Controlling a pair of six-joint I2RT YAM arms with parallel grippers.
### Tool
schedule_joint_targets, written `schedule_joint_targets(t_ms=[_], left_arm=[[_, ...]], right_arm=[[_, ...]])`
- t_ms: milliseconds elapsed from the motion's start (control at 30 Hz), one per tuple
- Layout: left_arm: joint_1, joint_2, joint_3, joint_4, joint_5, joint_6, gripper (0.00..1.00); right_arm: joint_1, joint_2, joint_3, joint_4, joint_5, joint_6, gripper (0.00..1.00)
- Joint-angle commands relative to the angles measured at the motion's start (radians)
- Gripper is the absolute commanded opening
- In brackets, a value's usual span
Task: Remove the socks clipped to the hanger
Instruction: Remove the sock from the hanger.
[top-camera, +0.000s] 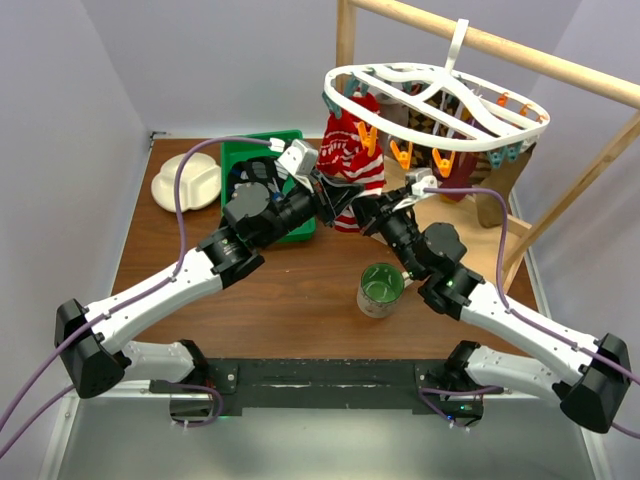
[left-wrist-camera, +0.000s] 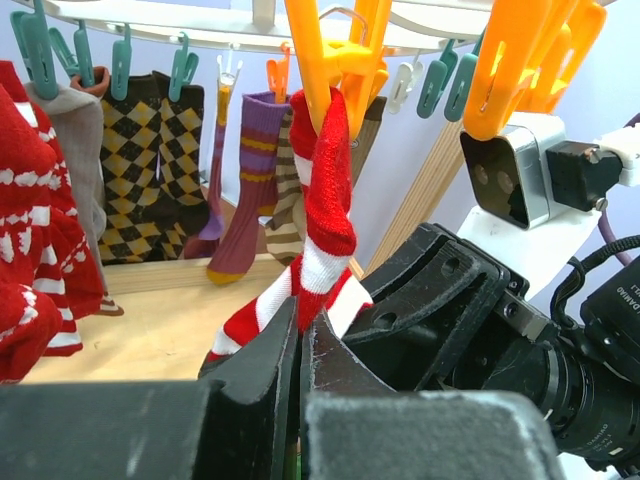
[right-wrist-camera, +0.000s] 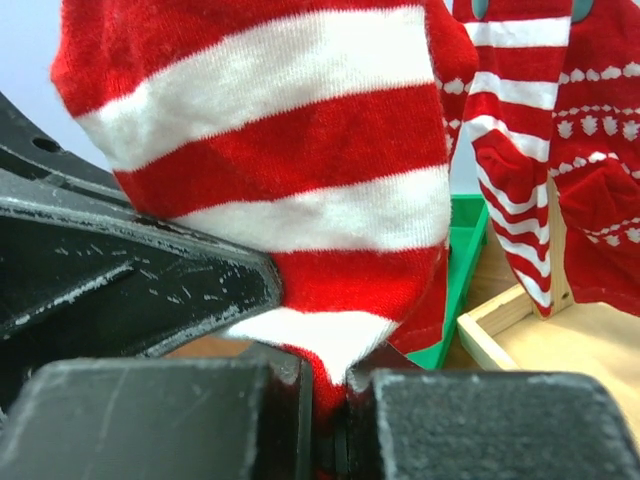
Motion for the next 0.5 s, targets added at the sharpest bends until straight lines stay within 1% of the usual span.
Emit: schedule_joint_targets(t_ms=[0, 167, 200, 267, 400, 467], left_arm=[[-0.005, 0.004, 0.049, 0.019, 0.0, -0.013, 0.05], [-0.005, 0.009, 0.069, 0.025, 0.005, -0.021, 0.14], [-0.005, 0.007, 0.073, 0.026, 0.008, -0.021, 0.19], [-0.005, 0.007, 0.084, 0.028, 0.009, -0.023, 0.24], [-0.007, 0.01, 0.107, 0.023, 0.019, -0.016, 0.36], [-0.005, 0.012, 0.125, 0.019, 0.023, -0.009, 0.4]], right_arm=[[0.0, -0.039, -0.023, 0.021, 0.02, 0.013, 0.0], [0.002, -0.042, -0.037, 0.006, 0.004, 0.021, 0.0], [0.0, -0.041, -0.039, 0.003, 0.001, 0.021, 0.0], [0.002, -0.041, -0.045, 0.001, -0.005, 0.021, 0.0], [0.0, -0.042, -0.048, -0.01, -0.006, 0.018, 0.0], [0.003, -0.042, -0.045, -0.011, -0.006, 0.013, 0.0]])
